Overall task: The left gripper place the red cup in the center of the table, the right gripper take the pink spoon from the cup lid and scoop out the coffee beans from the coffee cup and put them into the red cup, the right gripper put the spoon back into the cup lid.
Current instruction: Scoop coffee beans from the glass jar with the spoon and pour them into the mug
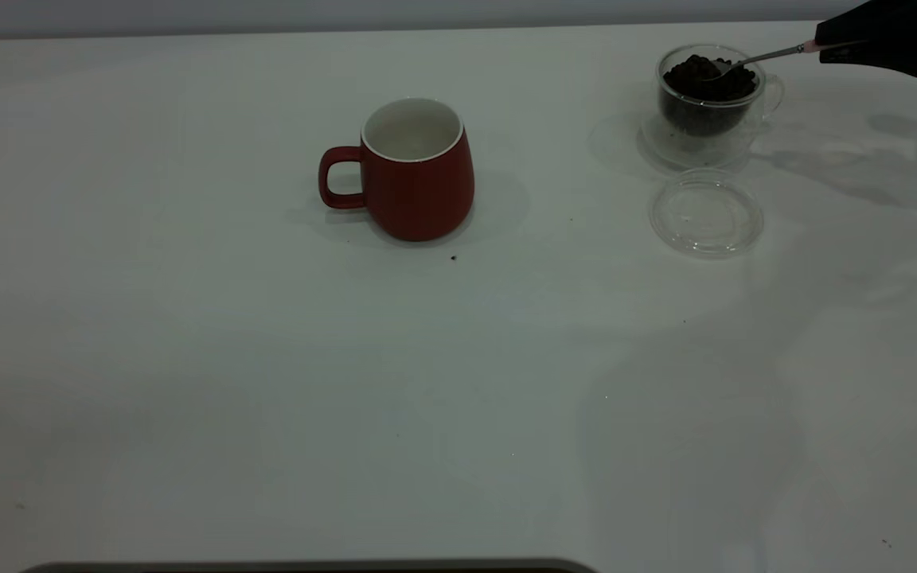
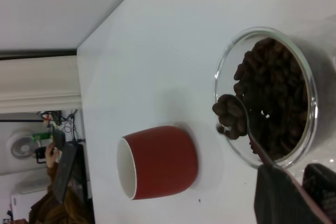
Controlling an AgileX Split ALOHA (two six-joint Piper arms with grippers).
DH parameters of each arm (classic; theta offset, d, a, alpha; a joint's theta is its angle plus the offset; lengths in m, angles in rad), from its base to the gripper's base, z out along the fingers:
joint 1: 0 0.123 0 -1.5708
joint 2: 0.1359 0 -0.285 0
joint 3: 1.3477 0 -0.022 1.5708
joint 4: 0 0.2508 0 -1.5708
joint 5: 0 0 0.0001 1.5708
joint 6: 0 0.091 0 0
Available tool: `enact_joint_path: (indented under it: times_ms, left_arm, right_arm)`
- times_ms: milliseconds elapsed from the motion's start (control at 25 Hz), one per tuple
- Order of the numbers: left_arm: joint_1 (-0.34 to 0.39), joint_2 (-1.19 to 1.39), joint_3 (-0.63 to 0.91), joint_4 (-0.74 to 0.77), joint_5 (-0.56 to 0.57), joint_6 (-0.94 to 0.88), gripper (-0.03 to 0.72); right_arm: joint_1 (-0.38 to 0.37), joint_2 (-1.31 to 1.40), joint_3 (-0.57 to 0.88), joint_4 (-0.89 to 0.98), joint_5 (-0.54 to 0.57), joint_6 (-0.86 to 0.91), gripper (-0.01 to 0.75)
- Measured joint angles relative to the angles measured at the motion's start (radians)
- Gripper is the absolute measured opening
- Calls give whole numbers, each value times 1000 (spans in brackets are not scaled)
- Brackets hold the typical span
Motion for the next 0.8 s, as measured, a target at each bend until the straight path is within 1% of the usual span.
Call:
enact_joint_path:
  times_ms: [240,800]
  left_arm:
    - [0,0,0,0,0,-1,587]
    - [0,0,0,0,0,0,587]
  right_arm:
    - [-15,9,0,5,29,22,92]
    - [-49,28,0,52,29,39,92]
